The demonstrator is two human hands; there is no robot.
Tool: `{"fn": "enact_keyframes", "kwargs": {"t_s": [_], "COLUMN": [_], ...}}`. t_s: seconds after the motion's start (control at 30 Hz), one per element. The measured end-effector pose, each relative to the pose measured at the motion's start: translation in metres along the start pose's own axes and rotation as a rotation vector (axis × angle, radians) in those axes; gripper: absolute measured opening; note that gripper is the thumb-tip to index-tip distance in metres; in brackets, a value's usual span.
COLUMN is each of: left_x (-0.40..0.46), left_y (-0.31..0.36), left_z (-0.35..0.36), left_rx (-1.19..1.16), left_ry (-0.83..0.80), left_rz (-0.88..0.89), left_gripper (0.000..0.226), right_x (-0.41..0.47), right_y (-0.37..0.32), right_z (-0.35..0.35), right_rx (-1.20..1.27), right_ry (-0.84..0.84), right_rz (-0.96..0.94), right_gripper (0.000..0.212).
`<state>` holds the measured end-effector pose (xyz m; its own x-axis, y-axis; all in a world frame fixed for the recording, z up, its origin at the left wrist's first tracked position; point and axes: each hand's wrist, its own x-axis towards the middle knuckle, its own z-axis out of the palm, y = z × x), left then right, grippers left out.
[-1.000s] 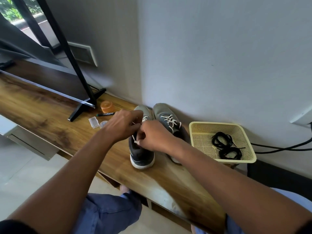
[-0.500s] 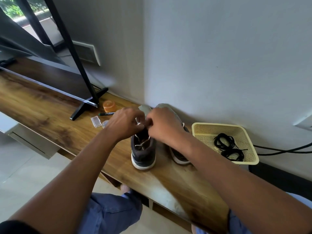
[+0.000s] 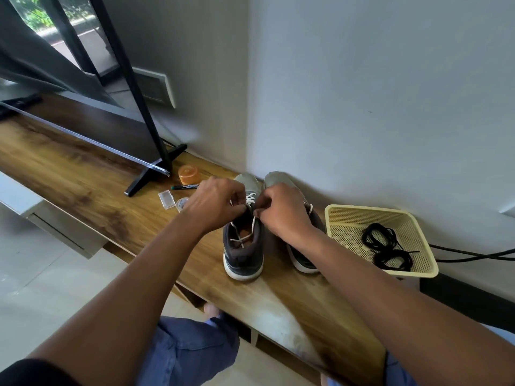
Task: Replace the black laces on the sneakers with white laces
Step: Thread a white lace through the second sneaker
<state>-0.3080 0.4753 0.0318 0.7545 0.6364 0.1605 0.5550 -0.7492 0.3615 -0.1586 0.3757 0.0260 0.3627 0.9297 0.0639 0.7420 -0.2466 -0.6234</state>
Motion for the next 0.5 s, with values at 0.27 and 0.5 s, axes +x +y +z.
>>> {"fn": "enact_keyframes", "kwargs": {"t_s": [0.27,0.5], "left_x": [-0.003,-0.005], "left_y": [0.005,0.008], "left_z": [-0.002,-0.005], "left_rx": [-0.002,0.001], "left_ry": [-0.019,-0.051], "left_rz": [0.059,0.124], "left_gripper": [0.003,0.005], "right_x": [-0.004,-0.010], "right_y": [0.002,0.004], "right_z": [0.013,0.022], "right_rx": [-0.095,-0.125], "right_ry": [0.039,0.040], "right_rz": [-0.040,-0.062], "right_gripper": [0.020,0.028]}}
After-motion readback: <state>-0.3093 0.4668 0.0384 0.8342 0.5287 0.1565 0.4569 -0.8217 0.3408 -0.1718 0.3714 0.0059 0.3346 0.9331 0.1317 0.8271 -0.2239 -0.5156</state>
